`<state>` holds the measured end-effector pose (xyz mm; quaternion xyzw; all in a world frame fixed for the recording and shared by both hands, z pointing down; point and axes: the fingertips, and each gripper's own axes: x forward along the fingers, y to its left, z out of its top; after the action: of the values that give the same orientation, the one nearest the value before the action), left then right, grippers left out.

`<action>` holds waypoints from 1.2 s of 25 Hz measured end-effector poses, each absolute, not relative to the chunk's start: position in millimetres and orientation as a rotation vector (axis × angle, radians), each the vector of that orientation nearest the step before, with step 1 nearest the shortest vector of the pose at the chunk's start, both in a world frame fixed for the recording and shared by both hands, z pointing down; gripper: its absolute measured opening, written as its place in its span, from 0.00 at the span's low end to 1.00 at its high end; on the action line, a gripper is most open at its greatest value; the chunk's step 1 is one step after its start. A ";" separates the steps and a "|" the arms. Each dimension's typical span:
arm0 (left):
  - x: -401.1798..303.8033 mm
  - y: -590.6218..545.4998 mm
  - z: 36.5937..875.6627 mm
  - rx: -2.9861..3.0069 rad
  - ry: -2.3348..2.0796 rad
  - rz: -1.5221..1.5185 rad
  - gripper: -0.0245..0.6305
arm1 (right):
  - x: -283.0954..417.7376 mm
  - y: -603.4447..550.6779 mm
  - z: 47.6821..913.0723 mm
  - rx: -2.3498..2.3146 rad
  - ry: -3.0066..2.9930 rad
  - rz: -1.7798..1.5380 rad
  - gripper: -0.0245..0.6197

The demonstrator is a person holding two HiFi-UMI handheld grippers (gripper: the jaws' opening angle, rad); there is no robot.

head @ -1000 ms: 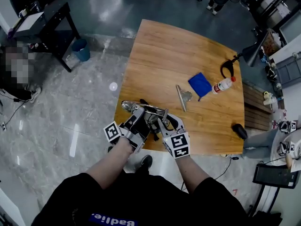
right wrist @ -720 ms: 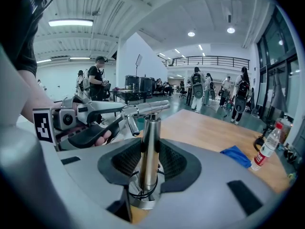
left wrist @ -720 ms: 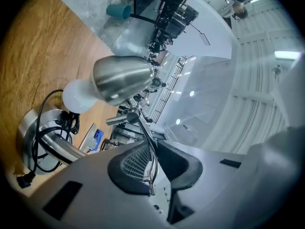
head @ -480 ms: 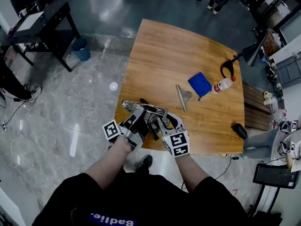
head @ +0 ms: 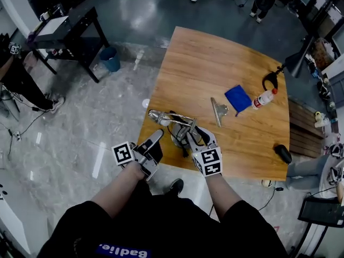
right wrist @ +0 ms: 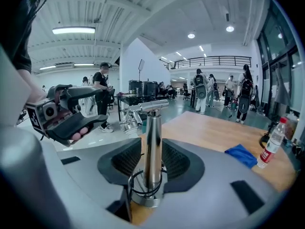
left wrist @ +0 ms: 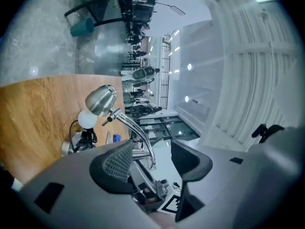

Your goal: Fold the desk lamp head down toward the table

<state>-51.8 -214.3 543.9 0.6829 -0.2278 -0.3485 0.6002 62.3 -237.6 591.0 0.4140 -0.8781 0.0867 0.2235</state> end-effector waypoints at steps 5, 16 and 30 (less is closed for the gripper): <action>-63.9 -162.9 523.5 1.829 -0.748 -0.613 0.41 | 76.9 -208.2 580.6 1.155 -2.500 0.307 0.22; -84.8 -75.1 454.9 2.426 -0.908 -0.249 0.37 | 49.8 -100.6 526.0 1.255 -2.577 0.372 0.22; -91.9 11.3 406.8 2.818 -0.902 -0.003 0.08 | -6.3 21.8 426.8 1.353 -2.743 0.349 0.21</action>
<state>-91.9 11.3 406.8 0.9484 -0.3036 -0.0011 0.0912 -6.3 21.8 426.8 0.4394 -0.8905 0.1134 0.0316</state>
